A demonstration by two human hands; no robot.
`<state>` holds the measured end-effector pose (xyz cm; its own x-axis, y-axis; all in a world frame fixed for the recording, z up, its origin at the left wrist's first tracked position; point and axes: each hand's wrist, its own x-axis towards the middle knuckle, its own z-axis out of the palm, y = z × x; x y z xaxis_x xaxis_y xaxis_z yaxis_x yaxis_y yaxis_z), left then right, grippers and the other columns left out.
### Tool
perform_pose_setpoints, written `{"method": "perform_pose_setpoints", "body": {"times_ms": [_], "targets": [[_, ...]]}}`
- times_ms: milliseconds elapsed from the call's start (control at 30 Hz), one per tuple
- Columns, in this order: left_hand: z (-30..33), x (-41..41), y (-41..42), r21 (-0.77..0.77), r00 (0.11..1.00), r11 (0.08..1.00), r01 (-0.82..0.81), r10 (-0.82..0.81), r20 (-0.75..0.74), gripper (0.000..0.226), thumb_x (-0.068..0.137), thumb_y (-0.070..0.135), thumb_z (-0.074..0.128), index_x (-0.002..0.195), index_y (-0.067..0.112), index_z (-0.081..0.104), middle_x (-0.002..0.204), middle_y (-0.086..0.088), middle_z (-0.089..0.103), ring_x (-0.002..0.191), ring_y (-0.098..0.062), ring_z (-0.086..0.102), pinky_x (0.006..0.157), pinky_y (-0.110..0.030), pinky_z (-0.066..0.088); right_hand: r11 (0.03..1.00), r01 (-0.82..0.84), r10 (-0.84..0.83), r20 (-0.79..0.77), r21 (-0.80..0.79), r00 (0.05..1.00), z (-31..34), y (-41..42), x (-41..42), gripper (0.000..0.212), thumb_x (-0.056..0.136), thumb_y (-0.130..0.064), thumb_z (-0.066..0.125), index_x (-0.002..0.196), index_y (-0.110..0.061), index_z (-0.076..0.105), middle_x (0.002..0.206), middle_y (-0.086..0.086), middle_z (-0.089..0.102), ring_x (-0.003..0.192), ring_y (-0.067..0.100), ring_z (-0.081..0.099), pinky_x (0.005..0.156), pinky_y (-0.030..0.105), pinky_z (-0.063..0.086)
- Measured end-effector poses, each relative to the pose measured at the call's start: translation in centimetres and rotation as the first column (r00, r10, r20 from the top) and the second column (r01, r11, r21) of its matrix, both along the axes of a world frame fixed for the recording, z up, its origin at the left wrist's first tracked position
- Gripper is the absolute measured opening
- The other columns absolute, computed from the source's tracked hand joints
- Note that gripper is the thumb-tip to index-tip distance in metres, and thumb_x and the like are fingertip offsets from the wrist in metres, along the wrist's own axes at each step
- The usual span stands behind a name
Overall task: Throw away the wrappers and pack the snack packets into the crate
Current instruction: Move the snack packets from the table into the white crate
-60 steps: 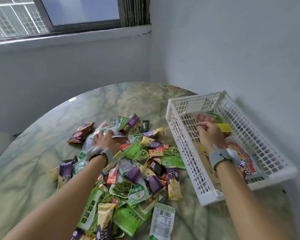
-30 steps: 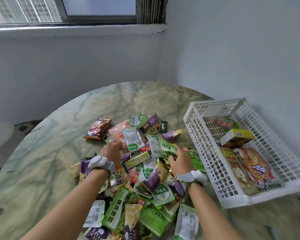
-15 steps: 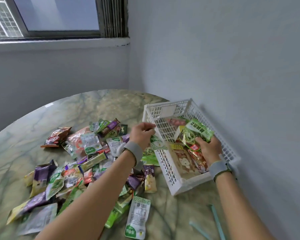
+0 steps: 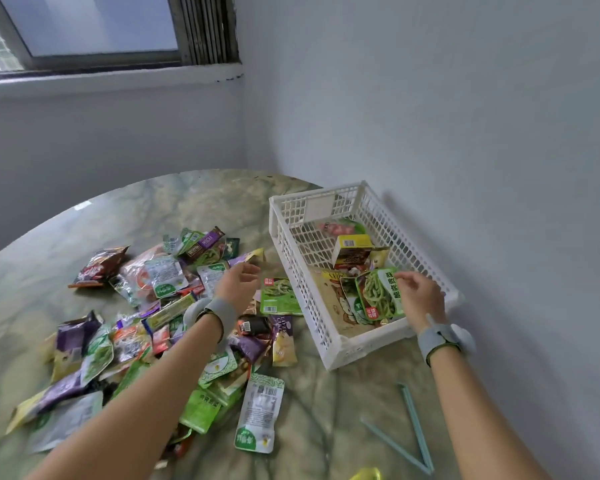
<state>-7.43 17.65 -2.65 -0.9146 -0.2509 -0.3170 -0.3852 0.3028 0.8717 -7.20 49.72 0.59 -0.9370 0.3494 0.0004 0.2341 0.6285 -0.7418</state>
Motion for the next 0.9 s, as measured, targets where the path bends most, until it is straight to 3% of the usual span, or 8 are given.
{"method": "perform_pose_setpoints", "body": {"times_ms": [100, 200, 300, 400, 500, 567, 700, 900], "targets": [[-0.3, 1.9, -6.0, -0.392, 0.996, 0.916, 0.082, -0.061, 0.065, 0.02, 0.084, 0.012, 0.063, 0.102, 0.019, 0.067, 0.106, -0.003, 0.069, 0.096, -0.021, 0.063, 0.081, -0.03, 0.05, 0.99, -0.119, 0.113, -0.077, -0.074, 0.991, 0.0, -4.9, 0.7, 0.017, 0.092, -0.017, 0.054, 0.092, -0.022, 0.07, 0.082, -0.005, 0.07, 0.061, 0.006, 0.056, 0.052, 0.02, 0.039], [-0.2, 3.8, -10.4, -0.621, 0.93, 0.701, 0.349, -0.176, 0.323, 0.044, 0.076, 0.025, 0.075, 0.117, 0.025, 0.062, 0.129, -0.007, 0.057, 0.115, -0.027, 0.055, 0.096, -0.034, 0.045, 0.924, -0.297, 0.303, -0.014, -0.243, 0.953, -0.5, -10.3, 1.4, 0.017, 0.094, -0.013, 0.053, 0.09, -0.022, 0.067, 0.076, 0.0, 0.072, 0.064, 0.018, 0.068, 0.05, 0.031, 0.053], [-0.8, 6.9, -14.6, -0.547, 0.729, 0.533, 0.645, -0.217, 0.649, 0.108, 0.054, 0.051, 0.086, 0.145, 0.042, 0.027, 0.159, -0.008, 0.009, 0.142, -0.043, 0.021, 0.109, -0.057, 0.033, 0.848, -0.479, 0.517, 0.154, -0.226, 0.842, -2.7, -16.9, 2.6, 0.011, 0.091, -0.018, 0.058, 0.097, -0.02, 0.067, 0.082, 0.001, 0.072, 0.071, 0.024, 0.07, 0.063, 0.043, 0.06], [-1.6, 9.4, -15.3, -0.461, 0.604, 0.437, 0.772, -0.279, 0.747, 0.132, 0.054, 0.057, 0.085, 0.149, 0.046, -0.006, 0.159, -0.002, -0.024, 0.146, -0.044, -0.007, 0.112, -0.064, 0.022, 0.706, -0.704, 0.653, 0.458, -0.077, 0.603, -6.1, -20.8, 3.9, 0.063, 0.079, -0.042, 0.072, 0.133, -0.025, 0.048, 0.124, 0.01, 0.059, 0.108, 0.031, 0.061, 0.09, 0.04, 0.052], [-1.5, 11.0, -14.7, -0.482, 0.578, 0.323, 0.814, -0.367, 0.729, 0.115, 0.077, 0.046, 0.074, 0.151, 0.036, -0.014, 0.159, -0.006, -0.021, 0.146, -0.039, -0.013, 0.115, -0.057, 0.008, 0.564, -0.826, 0.589, 0.698, 0.007, 0.408, -9.3, -24.2, 5.1, 0.125, 0.049, -0.074, 0.075, 0.147, -0.047, 0.002, 0.16, 0.01, 0.001, 0.138, 0.048, 0.028, 0.105, 0.057, 0.037], [-1.4, 11.3, -14.8, -0.52, 0.581, 0.26, 0.814, -0.397, 0.711, 0.105, 0.083, 0.045, 0.068, 0.152, 0.034, -0.011, 0.161, -0.005, -0.016, 0.147, -0.038, -0.009, 0.116, -0.056, 0.007, 0.62, -0.783, 0.526, 0.715, 0.05, 0.461, -10.9, -26.5, 5.9, 0.136, 0.04, -0.087, 0.066, 0.146, -0.05, -0.011, 0.16, 0.007, -0.016, 0.141, 0.052, 0.016, 0.107, 0.062, 0.032], [-1.9, 11.3, -15.8, -0.596, 0.661, 0.292, 0.748, -0.415, 0.625, 0.089, 0.081, 0.049, 0.068, 0.152, 0.033, 0.017, 0.16, -0.003, 0.017, 0.144, -0.029, 0.02, 0.112, -0.047, 0.026, 0.665, -0.72, 0.453, 0.658, 0.201, 0.602, -11.3, -29.4, 7.3, 0.132, 0.05, -0.084, 0.066, 0.15, -0.038, -0.007, 0.159, 0.011, -0.003, 0.138, 0.053, 0.013, 0.105, 0.06, 0.032], [-4.7, 11.5, -16.7, -0.733, 0.82, 0.393, 0.555, -0.406, 0.403, 0.043, 0.092, 0.011, 0.053, 0.129, 0.029, 0.044, 0.129, 0.0, 0.054, 0.115, -0.024, 0.048, 0.071, -0.023, 0.041, 0.732, -0.643, 0.378, 0.652, 0.224, 0.658, -10.8, -30.1, 6.9, 0.117, 0.061, -0.064, 0.076, 0.151, -0.024, 0.012, 0.148, 0.016, 0.019, 0.13, 0.046, 0.028, 0.106, 0.049, 0.035]]}}
